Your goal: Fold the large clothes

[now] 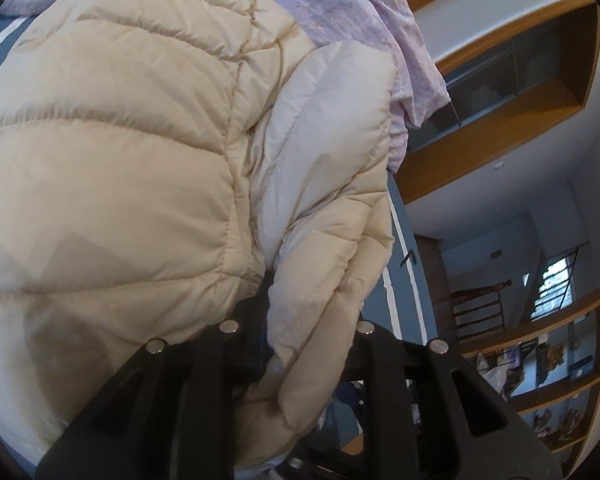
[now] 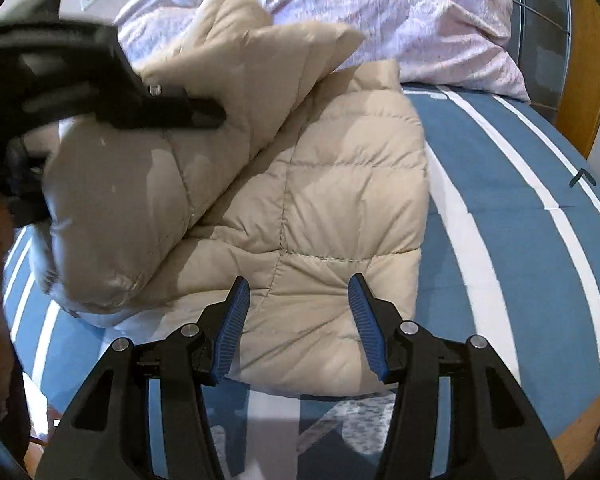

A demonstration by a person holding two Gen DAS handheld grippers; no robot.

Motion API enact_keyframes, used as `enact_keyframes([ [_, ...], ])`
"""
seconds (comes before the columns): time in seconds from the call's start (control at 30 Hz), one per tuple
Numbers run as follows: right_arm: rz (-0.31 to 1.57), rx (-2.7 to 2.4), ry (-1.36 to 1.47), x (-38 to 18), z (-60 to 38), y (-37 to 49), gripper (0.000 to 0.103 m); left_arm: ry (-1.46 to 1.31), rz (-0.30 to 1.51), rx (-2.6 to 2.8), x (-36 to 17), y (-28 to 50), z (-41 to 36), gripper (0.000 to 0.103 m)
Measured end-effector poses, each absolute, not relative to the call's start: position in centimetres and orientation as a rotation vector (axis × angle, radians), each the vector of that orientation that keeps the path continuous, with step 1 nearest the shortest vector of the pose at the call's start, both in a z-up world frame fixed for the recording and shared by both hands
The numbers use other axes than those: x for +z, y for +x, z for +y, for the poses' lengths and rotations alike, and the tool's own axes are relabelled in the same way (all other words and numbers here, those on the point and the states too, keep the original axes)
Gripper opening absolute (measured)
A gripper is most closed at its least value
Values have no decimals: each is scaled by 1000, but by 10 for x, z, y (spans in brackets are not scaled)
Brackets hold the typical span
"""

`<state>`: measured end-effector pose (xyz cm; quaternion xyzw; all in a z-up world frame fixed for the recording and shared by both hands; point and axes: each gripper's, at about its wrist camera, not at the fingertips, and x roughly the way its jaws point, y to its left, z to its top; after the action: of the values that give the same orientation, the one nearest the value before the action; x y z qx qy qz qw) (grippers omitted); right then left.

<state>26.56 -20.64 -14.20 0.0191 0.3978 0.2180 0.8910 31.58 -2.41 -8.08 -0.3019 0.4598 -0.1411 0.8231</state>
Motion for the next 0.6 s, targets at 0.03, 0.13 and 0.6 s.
enact_keyframes([
  [0.03, 825, 448, 34, -143, -206, 265, 54, -627, 981, -299, -81, 316, -27, 22],
  [0.13, 825, 446, 33, -144, -205, 263, 54, -599, 983, -293, -78, 312, -34, 26],
  [0.6, 847, 439, 63, -143, -211, 275, 55, -516, 891, -252, -30, 268, -12, 71],
])
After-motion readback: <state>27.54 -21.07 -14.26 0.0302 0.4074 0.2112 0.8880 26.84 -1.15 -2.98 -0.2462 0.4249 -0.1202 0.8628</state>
